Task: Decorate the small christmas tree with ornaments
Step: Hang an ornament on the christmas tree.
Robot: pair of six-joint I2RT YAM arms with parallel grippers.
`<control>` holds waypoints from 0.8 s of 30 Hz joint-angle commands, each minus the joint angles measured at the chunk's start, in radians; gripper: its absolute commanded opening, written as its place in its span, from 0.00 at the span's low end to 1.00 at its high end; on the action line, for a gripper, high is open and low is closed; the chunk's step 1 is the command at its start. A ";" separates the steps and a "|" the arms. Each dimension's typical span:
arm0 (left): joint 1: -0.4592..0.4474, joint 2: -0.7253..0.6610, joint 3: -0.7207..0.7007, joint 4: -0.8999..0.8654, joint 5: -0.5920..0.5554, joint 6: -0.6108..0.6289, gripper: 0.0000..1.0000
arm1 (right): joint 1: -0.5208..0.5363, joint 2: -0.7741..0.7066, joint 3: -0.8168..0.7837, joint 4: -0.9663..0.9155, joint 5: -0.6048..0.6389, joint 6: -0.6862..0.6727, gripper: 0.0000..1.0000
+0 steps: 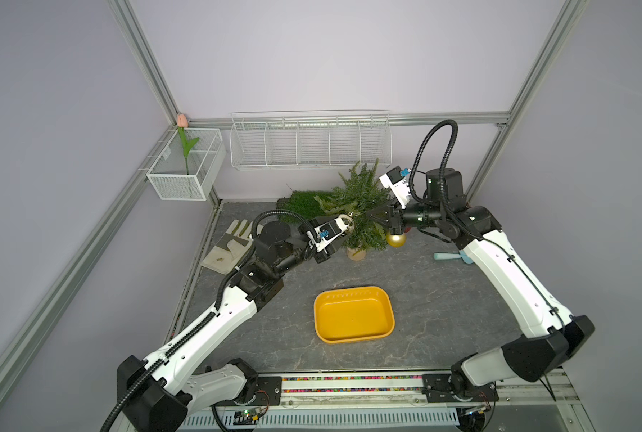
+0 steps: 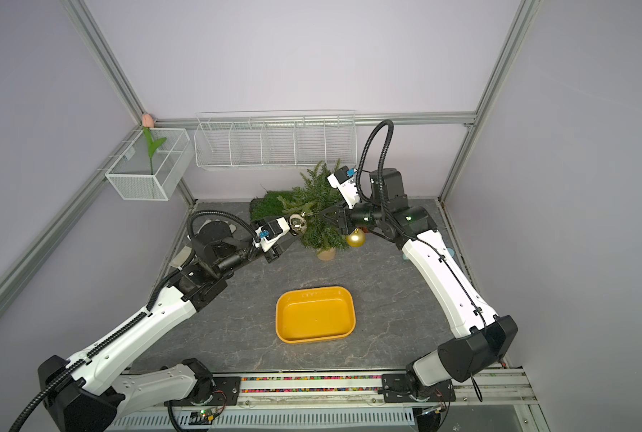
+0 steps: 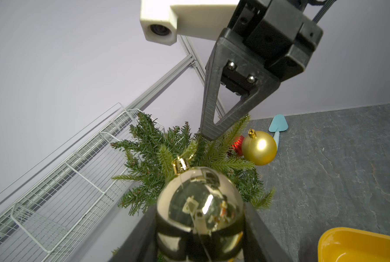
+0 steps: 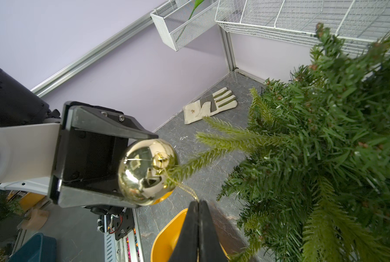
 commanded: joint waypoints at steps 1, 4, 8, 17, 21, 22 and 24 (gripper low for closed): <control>0.004 0.014 0.039 -0.021 -0.014 -0.003 0.23 | -0.004 -0.006 0.006 0.018 -0.006 -0.004 0.06; 0.004 0.023 0.046 -0.029 -0.029 -0.002 0.23 | -0.004 -0.002 0.011 0.021 -0.003 -0.002 0.06; 0.004 0.018 0.039 -0.013 -0.023 -0.007 0.23 | -0.004 -0.005 0.021 0.031 -0.009 -0.001 0.07; 0.004 0.002 0.022 0.017 -0.040 -0.015 0.23 | -0.002 0.024 0.059 0.047 -0.041 0.013 0.07; 0.003 -0.006 0.020 0.017 -0.049 -0.017 0.23 | 0.002 0.043 0.073 0.035 -0.047 0.014 0.06; 0.004 -0.009 0.021 0.017 -0.051 -0.015 0.23 | 0.002 0.048 0.076 0.032 -0.047 0.015 0.06; 0.004 -0.011 0.020 0.016 -0.059 -0.014 0.23 | 0.004 0.056 0.080 0.026 -0.048 0.015 0.06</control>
